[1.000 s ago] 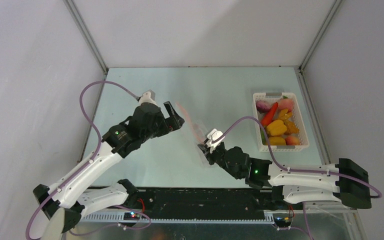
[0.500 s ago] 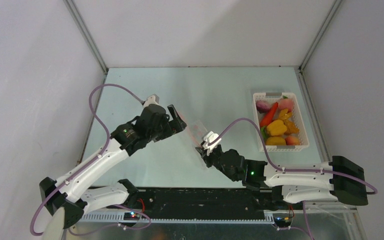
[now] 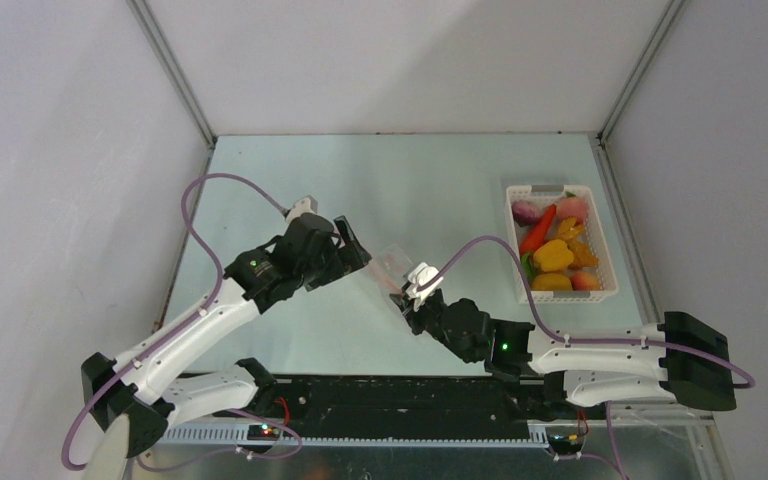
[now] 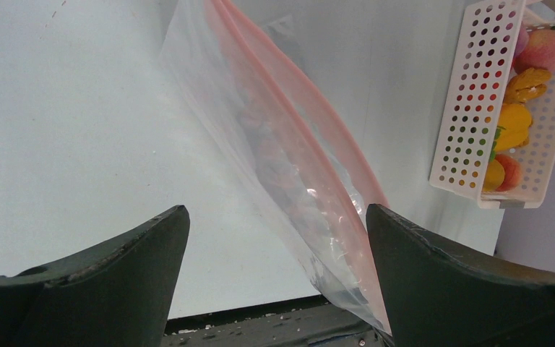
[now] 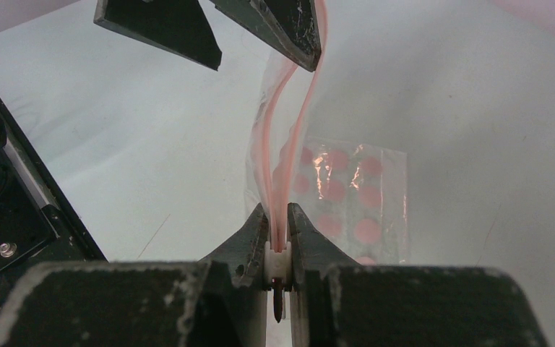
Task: Place the food in the zip-top bag and seal the zipper
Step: Open the zipper of the food storage bag at the center of the board.
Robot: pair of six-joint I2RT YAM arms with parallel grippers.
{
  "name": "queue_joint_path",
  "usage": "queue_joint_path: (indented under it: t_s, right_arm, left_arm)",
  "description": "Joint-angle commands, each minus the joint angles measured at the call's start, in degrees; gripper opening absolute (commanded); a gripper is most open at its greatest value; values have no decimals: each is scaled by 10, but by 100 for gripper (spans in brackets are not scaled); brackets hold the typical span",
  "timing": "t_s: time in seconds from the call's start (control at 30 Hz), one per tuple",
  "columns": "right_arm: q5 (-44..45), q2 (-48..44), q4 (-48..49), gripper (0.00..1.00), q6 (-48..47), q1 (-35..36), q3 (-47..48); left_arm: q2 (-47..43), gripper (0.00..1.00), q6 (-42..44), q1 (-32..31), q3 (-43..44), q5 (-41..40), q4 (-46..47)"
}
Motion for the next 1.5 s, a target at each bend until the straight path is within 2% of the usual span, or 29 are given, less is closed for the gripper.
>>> queue_joint_path:
  t_s: [0.0,0.17,0.5,0.53,0.63,0.73,0.77,0.8,0.83,0.9,0.93,0.97,1.0,1.07,1.13,1.2,1.23,1.3,1.4,1.47]
  right_arm:
    - [11,-2,45,0,-2,4,2]
    - [9,6,57,0,-7,8,2]
    - [23,14,54,0,-22,28,2]
    - [26,13,54,0,-22,30,2]
    - [34,13,57,1,-23,32,2]
    - [32,17,60,3,-28,33,2]
    - [28,18,61,4,-29,34,2]
    - [24,18,59,4,-29,35,2]
    - [22,18,58,6,-28,35,2]
    - [15,13,52,15,-19,35,2]
    - [11,11,45,20,-13,35,2]
    - [9,3,41,35,-6,35,2]
    - [7,-2,32,43,11,35,2]
    - [10,-33,20,78,45,34,2]
    - [10,-63,9,96,78,29,2]
    - [6,-94,-6,99,112,20,2]
    - [-1,-104,-18,99,134,15,2]
    - [-20,-131,-39,100,172,-3,2]
    - [-46,-169,-71,99,227,-51,2]
    - [-74,-187,-94,99,260,-84,2]
  left_arm:
    - [15,94,-17,-2,4,5,-1]
    - [42,86,-29,-2,17,15,-5]
    - [82,85,-51,6,43,24,-16]
    - [83,82,-54,8,43,24,-17]
    - [83,68,-59,11,43,23,-21]
    - [82,46,-63,13,40,20,-21]
    - [81,41,-63,13,40,18,-21]
    - [80,31,-63,13,41,17,-22]
    - [79,26,-62,14,42,15,-22]
    - [78,4,-51,15,50,10,-25]
    - [79,2,-46,15,54,3,-27]
    - [79,0,-34,16,66,-2,-30]
    - [78,0,-26,16,73,-18,-34]
    - [76,0,-4,17,104,-62,-52]
    - [72,0,22,17,144,-130,-84]
    - [66,0,59,18,208,-208,-101]
    - [60,0,105,18,219,-247,-98]
    - [49,0,192,19,248,-276,-71]
    - [36,2,342,19,255,-251,9]
    - [43,2,405,18,253,-203,46]
